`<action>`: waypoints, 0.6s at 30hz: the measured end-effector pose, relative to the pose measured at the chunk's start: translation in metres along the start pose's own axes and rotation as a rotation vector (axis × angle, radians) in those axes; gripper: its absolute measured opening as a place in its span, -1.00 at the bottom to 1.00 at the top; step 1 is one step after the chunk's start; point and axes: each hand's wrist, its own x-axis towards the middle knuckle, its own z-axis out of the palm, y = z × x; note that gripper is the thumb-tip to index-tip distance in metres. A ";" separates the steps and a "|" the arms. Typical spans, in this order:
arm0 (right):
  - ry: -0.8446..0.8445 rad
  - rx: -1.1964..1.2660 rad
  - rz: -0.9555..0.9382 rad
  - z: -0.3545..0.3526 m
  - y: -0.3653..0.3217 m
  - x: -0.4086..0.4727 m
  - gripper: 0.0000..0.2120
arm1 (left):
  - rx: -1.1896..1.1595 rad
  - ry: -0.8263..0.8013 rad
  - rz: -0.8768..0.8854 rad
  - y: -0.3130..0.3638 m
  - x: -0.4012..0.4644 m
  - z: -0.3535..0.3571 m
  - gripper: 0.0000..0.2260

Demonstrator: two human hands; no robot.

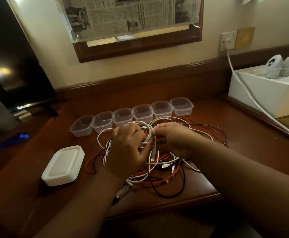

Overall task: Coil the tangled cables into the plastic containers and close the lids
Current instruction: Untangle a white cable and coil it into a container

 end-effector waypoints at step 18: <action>0.108 0.230 -0.083 0.008 -0.005 -0.007 -0.71 | -0.255 -0.191 -0.216 0.003 0.003 0.000 -0.30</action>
